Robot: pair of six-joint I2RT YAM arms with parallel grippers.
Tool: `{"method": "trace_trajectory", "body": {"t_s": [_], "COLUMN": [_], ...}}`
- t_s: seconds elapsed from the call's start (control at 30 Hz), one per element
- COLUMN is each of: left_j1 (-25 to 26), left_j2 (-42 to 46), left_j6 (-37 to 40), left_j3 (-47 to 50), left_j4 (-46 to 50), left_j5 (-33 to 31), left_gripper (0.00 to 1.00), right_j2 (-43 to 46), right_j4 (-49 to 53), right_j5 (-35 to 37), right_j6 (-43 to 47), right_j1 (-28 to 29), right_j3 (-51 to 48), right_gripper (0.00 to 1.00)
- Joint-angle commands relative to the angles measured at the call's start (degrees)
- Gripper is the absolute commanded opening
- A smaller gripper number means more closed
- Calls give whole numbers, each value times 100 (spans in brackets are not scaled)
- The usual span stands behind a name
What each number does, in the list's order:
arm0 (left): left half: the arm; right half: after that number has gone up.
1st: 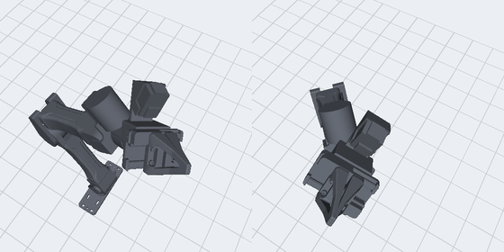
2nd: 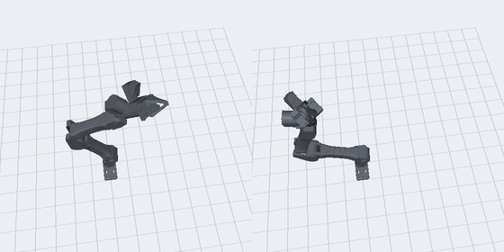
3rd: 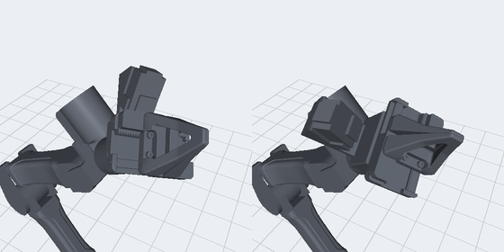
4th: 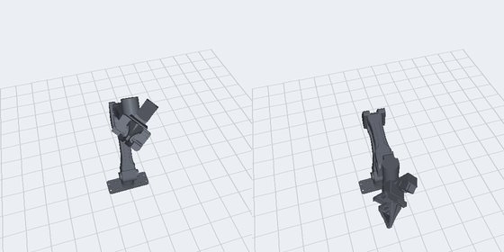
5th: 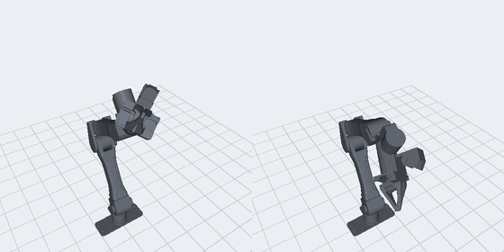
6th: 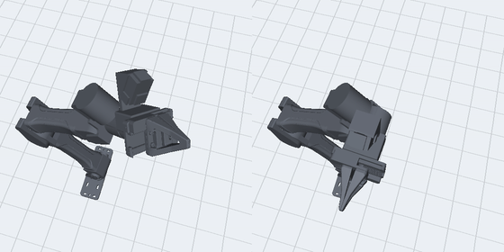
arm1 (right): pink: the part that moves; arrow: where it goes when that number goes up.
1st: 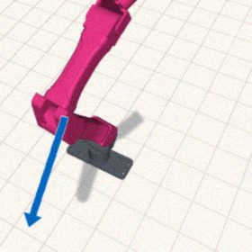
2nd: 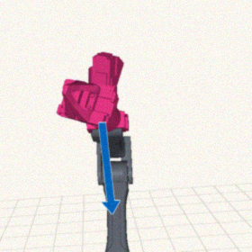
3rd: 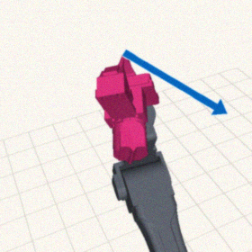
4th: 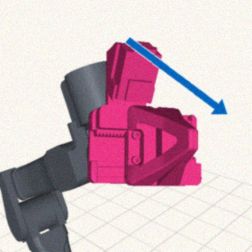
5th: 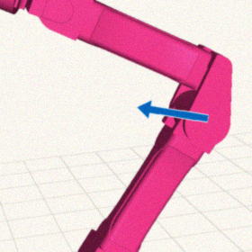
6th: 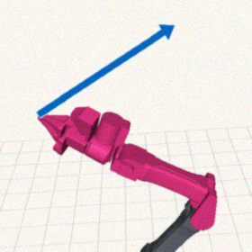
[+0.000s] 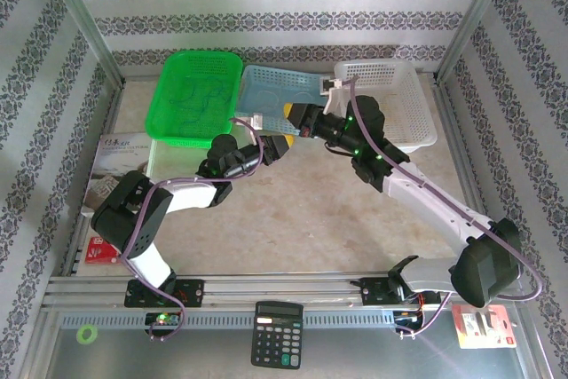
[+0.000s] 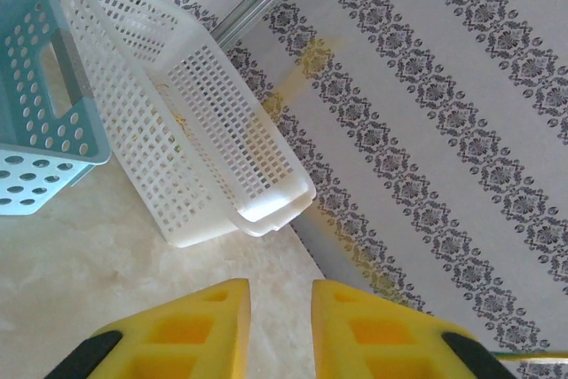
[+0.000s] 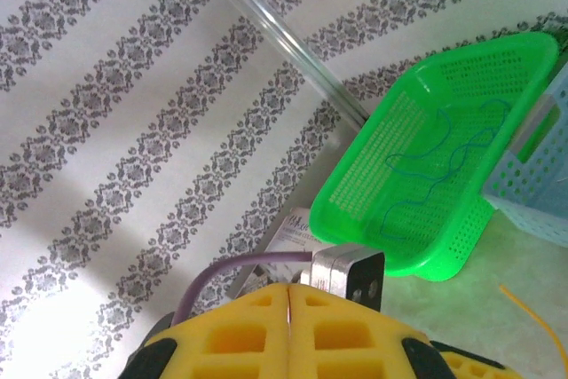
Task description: Untangle the cables
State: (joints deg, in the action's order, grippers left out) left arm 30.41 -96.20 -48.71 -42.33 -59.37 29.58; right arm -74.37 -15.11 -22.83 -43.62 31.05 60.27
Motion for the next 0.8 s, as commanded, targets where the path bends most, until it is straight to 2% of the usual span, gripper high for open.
{"method": "trace_trajectory", "body": {"t_s": [0.0,0.13,0.27,0.5,0.63,0.77], "left_j1": [72,71,71,66,61,35], "left_j2": [-56,15,237,887,1356,1779], "left_j6": [-167,-147,-26,321,588,806], "left_j3": [92,156,211,323,348,308], "left_j4": [-626,-599,-332,430,1114,1784], "left_j5": [65,95,87,-28,-211,-352], "left_gripper": [22,23,30,56,70,82], "right_j2": [141,255,318,110,-398,-1065], "right_j4": [-144,-105,53,454,733,752], "right_j5": [-79,-107,-65,244,591,744], "right_j6": [-86,-88,31,506,1022,1146], "right_j1": [-145,-412,-850,-2015,-2650,-3086], "right_j3": [111,5,-108,-145,73,325], "right_gripper": [0,0,0,0,0,0]}}
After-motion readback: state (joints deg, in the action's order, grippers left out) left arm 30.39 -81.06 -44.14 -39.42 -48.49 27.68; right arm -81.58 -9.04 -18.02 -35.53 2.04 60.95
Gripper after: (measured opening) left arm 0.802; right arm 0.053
